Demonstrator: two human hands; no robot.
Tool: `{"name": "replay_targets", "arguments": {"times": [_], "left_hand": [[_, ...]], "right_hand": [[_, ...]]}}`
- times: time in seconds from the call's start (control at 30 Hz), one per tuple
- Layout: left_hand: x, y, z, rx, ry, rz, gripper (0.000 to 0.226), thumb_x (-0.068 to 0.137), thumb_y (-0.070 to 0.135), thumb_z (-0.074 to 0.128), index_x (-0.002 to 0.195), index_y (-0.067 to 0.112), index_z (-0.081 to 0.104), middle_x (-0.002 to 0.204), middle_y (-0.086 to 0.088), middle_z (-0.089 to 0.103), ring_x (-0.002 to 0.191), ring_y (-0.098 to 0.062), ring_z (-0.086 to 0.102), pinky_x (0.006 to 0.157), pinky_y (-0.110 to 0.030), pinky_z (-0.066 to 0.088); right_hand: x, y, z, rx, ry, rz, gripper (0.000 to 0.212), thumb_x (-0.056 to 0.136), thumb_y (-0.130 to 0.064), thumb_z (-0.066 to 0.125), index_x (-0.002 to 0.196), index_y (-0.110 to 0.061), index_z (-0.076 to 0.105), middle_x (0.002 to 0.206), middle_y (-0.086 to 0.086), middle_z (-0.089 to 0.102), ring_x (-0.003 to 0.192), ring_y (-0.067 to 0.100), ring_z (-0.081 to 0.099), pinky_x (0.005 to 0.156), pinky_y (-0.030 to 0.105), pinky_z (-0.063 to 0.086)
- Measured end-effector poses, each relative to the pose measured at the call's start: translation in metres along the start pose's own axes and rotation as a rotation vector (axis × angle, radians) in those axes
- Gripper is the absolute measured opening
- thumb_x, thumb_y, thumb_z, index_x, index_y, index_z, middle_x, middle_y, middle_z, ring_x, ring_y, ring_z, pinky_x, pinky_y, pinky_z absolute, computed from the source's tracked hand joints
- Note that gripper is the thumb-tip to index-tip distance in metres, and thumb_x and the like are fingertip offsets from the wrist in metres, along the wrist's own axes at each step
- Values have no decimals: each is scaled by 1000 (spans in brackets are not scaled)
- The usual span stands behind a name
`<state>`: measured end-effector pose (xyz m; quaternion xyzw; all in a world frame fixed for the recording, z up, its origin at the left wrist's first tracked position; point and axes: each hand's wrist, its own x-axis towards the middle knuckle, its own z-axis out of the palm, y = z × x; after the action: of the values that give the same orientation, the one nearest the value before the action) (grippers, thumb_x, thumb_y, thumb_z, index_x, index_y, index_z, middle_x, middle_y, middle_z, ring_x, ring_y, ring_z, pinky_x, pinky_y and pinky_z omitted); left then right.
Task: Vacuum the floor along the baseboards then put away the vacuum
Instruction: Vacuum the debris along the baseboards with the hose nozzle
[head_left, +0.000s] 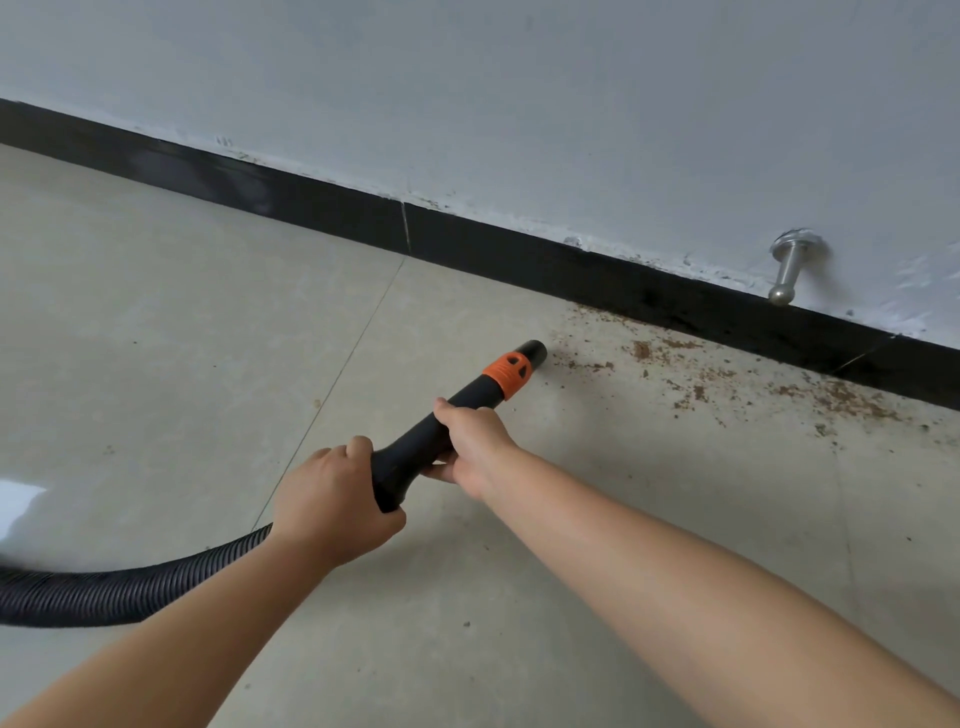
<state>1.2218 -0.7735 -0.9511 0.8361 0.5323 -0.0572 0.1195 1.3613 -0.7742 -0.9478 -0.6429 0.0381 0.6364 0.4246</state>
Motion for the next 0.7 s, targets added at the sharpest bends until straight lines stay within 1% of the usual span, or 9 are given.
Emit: {"name": "replay_targets", "arguments": {"times": [0.1,0.17,0.23,0.33,0.4,0.47,0.6,0.7], "left_hand": [[-1,3,1,-3,-16,10,32,76,41,57,89,19,37,65,13,31,73,-14,42,58,-24,31],[2,7,-1,-12,-22,13,33,76,41,57,89,19,36,65,13,30,74,-14,41,60,-24,32],[9,14,-4,-25,-22,19,33,76,40,58,89,18,36,66,12,30,74,-15,41,60,-24,32],[22,25,-7,-43,-15,16,33,77,38,58,88,16,35,66,11,32,74,-16,41,56,-25,30],[30,33,-10,-46,-13,9,34,77,37,58,87,16,35,66,10,31,75,-17,41,58,-25,31],[38,39,-13,-45,-3,21,34,77,37,58,87,15,35,66,10,31,74,-17,41,60,-26,32],[46,44,-17,-38,8,44,34,76,36,60,86,15,36,66,9,33,73,-18,42,60,-26,32],[41,37,-13,-21,14,34,33,75,37,60,87,16,39,66,10,35,71,-18,43,58,-26,32]], "right_hand": [[-1,3,-4,23,6,0,45,93,-17,56,133,-8,36,126,16,52,112,34,55,82,47,53],[-2,-2,-6,33,5,-16,41,94,-16,55,130,-7,38,125,17,52,111,34,55,81,47,53],[-1,-11,-9,29,15,-42,38,95,-17,53,128,-7,39,124,16,52,111,34,55,78,46,52],[2,-26,-14,-7,10,-75,36,96,-20,51,127,-6,40,123,16,52,111,33,55,77,45,52],[6,-35,-19,-37,16,-87,38,96,-23,52,128,-7,39,117,13,53,108,32,57,77,43,53],[9,-43,-23,-49,32,-91,42,95,-25,54,130,-7,39,116,12,53,107,33,58,79,43,55],[9,-51,-30,6,23,-78,45,94,-23,56,131,-7,37,112,14,52,109,34,57,81,45,54],[10,-44,-29,52,-7,-67,47,92,-18,58,133,-5,37,124,17,52,111,34,56,79,45,52]]}}
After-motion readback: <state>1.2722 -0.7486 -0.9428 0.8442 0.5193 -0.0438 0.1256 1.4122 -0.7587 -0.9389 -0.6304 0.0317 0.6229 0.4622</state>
